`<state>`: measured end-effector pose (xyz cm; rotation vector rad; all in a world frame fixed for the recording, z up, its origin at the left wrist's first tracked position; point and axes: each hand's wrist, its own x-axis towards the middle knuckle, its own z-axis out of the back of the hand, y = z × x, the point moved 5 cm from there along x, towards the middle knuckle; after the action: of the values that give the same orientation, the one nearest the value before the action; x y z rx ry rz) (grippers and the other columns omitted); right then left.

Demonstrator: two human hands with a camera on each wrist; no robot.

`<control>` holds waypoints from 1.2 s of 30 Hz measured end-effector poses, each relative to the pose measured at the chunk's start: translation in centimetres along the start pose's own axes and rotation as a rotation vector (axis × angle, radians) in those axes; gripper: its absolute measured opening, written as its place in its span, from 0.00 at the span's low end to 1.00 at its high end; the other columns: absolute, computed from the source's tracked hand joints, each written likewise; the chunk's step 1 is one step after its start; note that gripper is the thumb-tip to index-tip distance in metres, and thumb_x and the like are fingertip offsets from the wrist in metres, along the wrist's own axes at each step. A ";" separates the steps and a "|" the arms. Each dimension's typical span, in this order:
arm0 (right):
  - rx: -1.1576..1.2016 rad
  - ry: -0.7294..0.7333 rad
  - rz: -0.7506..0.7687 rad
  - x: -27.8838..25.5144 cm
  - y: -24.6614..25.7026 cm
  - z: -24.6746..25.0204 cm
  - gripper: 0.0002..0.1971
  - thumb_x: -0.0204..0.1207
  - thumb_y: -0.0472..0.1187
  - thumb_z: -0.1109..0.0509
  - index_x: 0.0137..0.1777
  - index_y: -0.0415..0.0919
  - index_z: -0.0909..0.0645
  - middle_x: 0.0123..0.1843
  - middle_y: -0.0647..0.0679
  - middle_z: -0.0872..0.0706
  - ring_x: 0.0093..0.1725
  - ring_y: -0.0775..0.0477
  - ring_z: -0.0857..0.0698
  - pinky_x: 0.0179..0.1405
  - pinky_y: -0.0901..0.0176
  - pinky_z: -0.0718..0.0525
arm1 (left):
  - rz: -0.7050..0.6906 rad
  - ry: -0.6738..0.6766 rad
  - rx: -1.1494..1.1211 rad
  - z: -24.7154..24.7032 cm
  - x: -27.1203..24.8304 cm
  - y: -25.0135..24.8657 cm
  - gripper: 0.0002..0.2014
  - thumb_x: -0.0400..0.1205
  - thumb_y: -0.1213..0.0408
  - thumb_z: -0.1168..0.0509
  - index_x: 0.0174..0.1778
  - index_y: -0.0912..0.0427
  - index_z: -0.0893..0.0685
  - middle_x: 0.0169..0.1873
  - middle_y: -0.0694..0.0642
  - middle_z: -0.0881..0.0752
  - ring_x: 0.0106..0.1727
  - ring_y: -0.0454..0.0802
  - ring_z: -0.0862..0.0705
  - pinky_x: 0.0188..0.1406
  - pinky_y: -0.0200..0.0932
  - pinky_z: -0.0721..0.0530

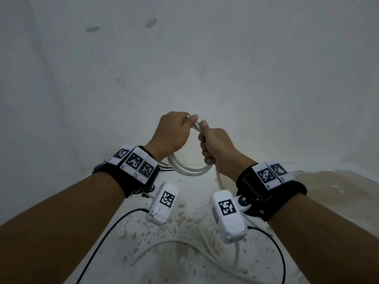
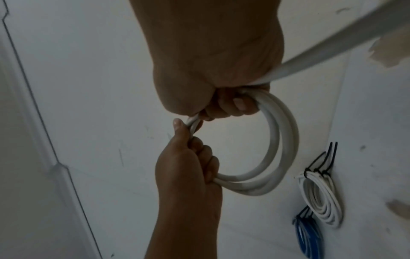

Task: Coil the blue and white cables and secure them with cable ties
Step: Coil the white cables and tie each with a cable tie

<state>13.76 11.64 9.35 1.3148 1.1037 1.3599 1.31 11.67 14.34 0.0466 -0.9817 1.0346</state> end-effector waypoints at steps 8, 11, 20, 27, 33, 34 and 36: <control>0.384 -0.405 0.114 2.4 1.5 4.5 0.25 0.87 0.57 0.44 0.32 0.42 0.29 0.22 0.48 0.33 0.15 0.51 0.35 0.17 0.64 0.36 | 0.291 0.167 -0.002 -0.1 -2.6 -1.5 0.25 0.87 0.43 0.45 0.44 0.64 0.19 0.38 0.58 0.15 0.40 0.56 0.15 0.37 0.46 0.21; 0.516 -0.424 0.176 2.4 2.6 5.3 0.24 0.86 0.58 0.44 0.32 0.44 0.32 0.23 0.49 0.37 0.19 0.50 0.38 0.19 0.63 0.37 | 0.701 0.755 -0.446 -4.0 -7.3 -3.5 0.34 0.85 0.36 0.50 0.40 0.65 0.16 0.29 0.58 0.13 0.25 0.49 0.15 0.25 0.39 0.19; 0.625 -0.299 0.055 0.8 0.2 3.7 0.25 0.87 0.59 0.45 0.32 0.45 0.33 0.18 0.53 0.38 0.16 0.52 0.41 0.18 0.63 0.40 | 1.000 -0.051 -1.248 -4.7 -4.8 -0.4 0.14 0.82 0.84 0.52 0.46 0.75 0.20 0.46 0.74 0.15 0.48 0.68 0.15 0.51 0.60 0.14; 0.646 -0.178 -0.048 0.7 -1.4 3.2 0.24 0.86 0.59 0.43 0.32 0.45 0.33 0.19 0.53 0.38 0.17 0.53 0.44 0.16 0.64 0.44 | 0.709 -0.194 -0.657 -3.1 -3.8 2.1 0.08 0.89 0.63 0.50 0.61 0.58 0.31 0.59 0.62 0.17 0.52 0.61 0.12 0.33 0.58 0.09; 0.582 -0.129 -0.080 0.6 -3.2 2.5 0.24 0.86 0.59 0.43 0.32 0.44 0.31 0.19 0.53 0.37 0.16 0.54 0.43 0.14 0.65 0.45 | 0.477 -0.223 -0.557 -1.2 -2.9 1.5 0.20 0.91 0.61 0.52 0.47 0.68 0.19 0.40 0.62 0.09 0.35 0.52 0.08 0.40 0.52 0.08; 0.595 -0.157 -0.087 0.6 -3.6 2.5 0.24 0.86 0.58 0.42 0.32 0.44 0.31 0.19 0.53 0.37 0.16 0.54 0.43 0.14 0.64 0.45 | 0.490 -0.186 -0.656 -1.4 -2.8 1.2 0.21 0.92 0.60 0.52 0.45 0.68 0.19 0.41 0.63 0.09 0.37 0.54 0.08 0.41 0.51 0.08; 0.612 -0.212 -0.093 0.6 -4.0 2.5 0.24 0.86 0.58 0.43 0.32 0.44 0.32 0.18 0.53 0.37 0.15 0.54 0.42 0.15 0.64 0.45 | 0.473 -0.111 -0.705 -1.5 -2.8 0.5 0.21 0.92 0.57 0.51 0.45 0.65 0.18 0.41 0.62 0.09 0.38 0.56 0.08 0.42 0.50 0.09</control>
<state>16.38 12.91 5.62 1.7659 1.4712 0.8090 1.56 10.69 11.29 -0.7464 -1.4540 1.0601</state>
